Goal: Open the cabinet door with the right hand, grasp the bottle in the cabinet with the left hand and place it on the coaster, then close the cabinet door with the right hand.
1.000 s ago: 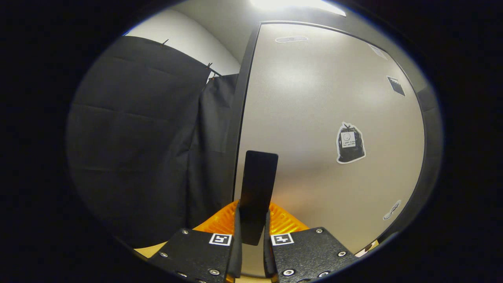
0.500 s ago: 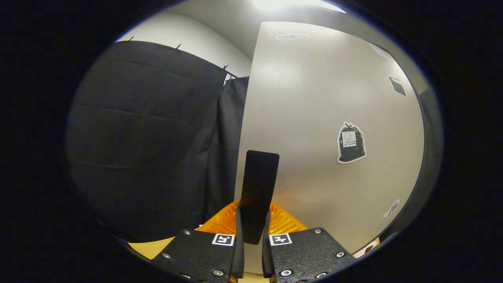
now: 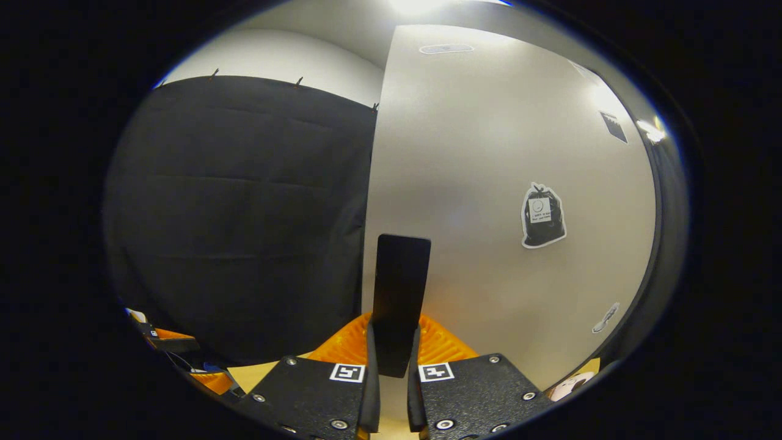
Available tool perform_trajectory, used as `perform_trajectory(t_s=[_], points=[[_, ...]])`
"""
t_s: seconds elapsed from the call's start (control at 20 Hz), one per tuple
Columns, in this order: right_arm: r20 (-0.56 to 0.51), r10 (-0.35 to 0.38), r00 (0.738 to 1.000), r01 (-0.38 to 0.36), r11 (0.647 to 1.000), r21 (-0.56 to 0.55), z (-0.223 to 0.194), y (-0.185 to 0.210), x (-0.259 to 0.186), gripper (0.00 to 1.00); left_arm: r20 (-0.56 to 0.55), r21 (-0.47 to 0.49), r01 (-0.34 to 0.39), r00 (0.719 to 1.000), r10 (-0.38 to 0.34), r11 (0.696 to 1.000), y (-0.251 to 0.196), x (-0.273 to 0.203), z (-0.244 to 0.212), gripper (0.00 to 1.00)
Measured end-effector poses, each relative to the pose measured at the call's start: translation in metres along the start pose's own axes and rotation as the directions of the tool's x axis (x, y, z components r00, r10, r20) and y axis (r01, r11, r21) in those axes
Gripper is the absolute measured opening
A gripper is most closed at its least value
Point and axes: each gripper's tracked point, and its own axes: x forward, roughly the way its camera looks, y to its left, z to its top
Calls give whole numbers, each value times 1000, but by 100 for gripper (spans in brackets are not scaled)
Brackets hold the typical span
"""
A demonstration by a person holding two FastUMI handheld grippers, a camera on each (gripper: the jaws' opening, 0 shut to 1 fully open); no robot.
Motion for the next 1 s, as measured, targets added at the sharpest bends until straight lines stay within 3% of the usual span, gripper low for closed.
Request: perform_trajectory(t_s=[0.2, 0.25, 0.65, 1.0], points=[[2, 68, 998, -68, 998, 6, 1, 4, -14, 17, -2, 5, -5, 1000, 5, 1000, -7, 4, 1, 92], [0, 87, 996, -87, 996, 6, 3, 5, -20, 17, -4, 1, -5, 1000, 5, 1000, -10, 6, 2, 100], [6, 221, 975, -221, 975, 9, 1, 1, -45, 17, -5, 1, 36, 999, -36, 999, -57, 24, 2, 100], [-10, 245, 970, -244, 969, 31, -5, -10, -50, 17, -3, 16, 132, 991, -132, 991, -111, 47, 8, 100]])
